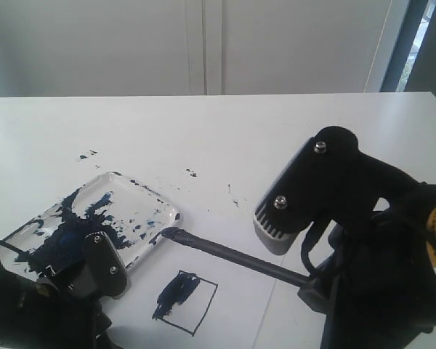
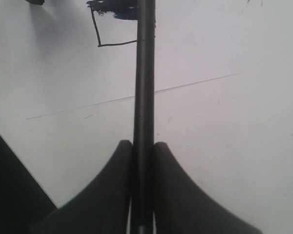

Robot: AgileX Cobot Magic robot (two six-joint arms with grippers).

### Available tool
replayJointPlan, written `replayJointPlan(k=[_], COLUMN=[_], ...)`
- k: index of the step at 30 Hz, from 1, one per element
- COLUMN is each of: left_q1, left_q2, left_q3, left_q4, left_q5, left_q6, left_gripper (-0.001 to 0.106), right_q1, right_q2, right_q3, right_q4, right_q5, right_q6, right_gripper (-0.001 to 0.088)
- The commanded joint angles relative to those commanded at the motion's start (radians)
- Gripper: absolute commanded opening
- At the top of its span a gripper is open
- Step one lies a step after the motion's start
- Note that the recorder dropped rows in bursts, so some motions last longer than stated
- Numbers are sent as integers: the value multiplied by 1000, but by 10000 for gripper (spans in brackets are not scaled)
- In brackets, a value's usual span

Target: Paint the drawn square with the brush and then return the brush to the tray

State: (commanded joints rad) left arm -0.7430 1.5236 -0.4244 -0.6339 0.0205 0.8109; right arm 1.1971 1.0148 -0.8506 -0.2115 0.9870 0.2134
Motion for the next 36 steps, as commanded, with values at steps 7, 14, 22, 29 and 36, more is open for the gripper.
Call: replayJointPlan(k=[7,14,22,29,36], left_q1=[0,0,0,0,0], left_q2=[2,0,0,0,0], left_q3=[4,-6,-8,-8,-8], left_q4=[0,-2,53,61,59], left_q5=[-2,44,39,34,42], left_q6=[-26,-75,-72,-76,-81], left_gripper=[528,528,528,528,543], right_q1=[0,0,0,0,0], right_q2=[0,18,75,75,132], right_q3=[0,2,2,2,2], right_q4=[103,144,149,142,135], right_q5=[104,134,81,81,79], right_q6=[-64,-102,-123,-123,-125], right_gripper=[0,0,0,0,0])
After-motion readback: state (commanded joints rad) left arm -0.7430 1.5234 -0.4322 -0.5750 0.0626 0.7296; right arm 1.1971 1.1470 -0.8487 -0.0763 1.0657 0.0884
